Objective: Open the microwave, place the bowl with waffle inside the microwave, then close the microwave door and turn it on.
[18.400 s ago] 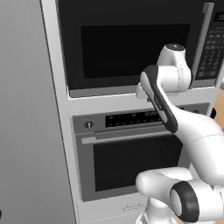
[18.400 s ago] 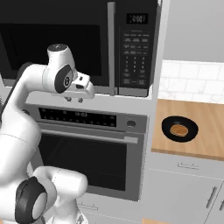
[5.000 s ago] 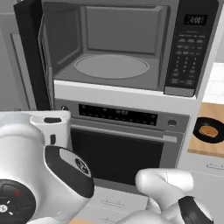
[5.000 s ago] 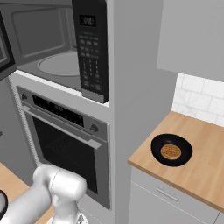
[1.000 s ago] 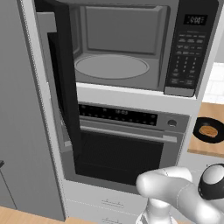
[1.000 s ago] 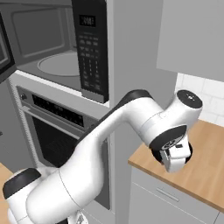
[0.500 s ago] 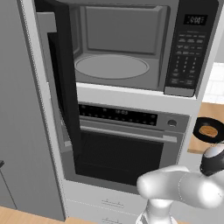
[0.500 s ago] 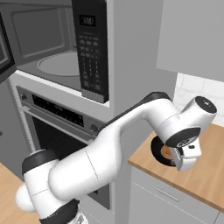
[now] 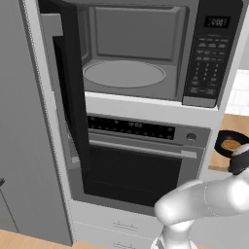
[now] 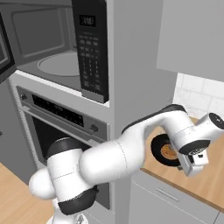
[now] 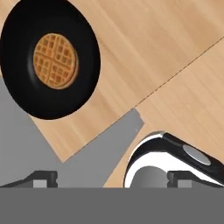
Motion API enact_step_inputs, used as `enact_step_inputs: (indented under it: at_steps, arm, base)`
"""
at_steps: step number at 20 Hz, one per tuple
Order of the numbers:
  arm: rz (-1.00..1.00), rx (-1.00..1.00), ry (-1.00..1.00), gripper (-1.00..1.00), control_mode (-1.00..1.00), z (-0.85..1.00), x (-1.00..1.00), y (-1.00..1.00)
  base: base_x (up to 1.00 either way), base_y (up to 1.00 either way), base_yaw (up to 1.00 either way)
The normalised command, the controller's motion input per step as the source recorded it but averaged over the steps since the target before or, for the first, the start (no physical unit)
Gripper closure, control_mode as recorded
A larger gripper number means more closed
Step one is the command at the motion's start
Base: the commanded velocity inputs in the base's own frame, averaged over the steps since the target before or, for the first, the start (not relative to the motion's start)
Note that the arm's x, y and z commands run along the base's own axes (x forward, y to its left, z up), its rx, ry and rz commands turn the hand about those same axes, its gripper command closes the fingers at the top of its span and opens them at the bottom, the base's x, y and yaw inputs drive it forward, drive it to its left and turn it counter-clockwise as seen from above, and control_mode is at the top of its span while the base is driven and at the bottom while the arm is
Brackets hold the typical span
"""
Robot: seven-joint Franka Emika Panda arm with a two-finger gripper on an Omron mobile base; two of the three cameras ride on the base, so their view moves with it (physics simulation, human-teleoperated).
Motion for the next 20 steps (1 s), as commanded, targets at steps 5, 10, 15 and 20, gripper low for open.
enact_step_inputs:
  at_steps: [5, 10, 15, 20]
  arm:
    - [0.05, 0.09, 0.0, -1.0, -1.0, -0.57, 0.41, -0.3]
    - [0.05, 0.08, 0.0, -1.0, -1.0, -0.39, 0.4, -0.24]
    - [0.01, 0.03, 0.0, -1.0, -1.0, -0.36, 0.29, -0.23]
    - [0.0, 0.01, 0.0, -1.0, -1.0, -0.32, 0.43, -0.14]
  base:
    - [0.0, 0.0, 0.0]
    - [0.0, 0.0, 0.0]
    - [0.0, 0.0, 0.0]
    - [0.0, 0.0, 0.0]
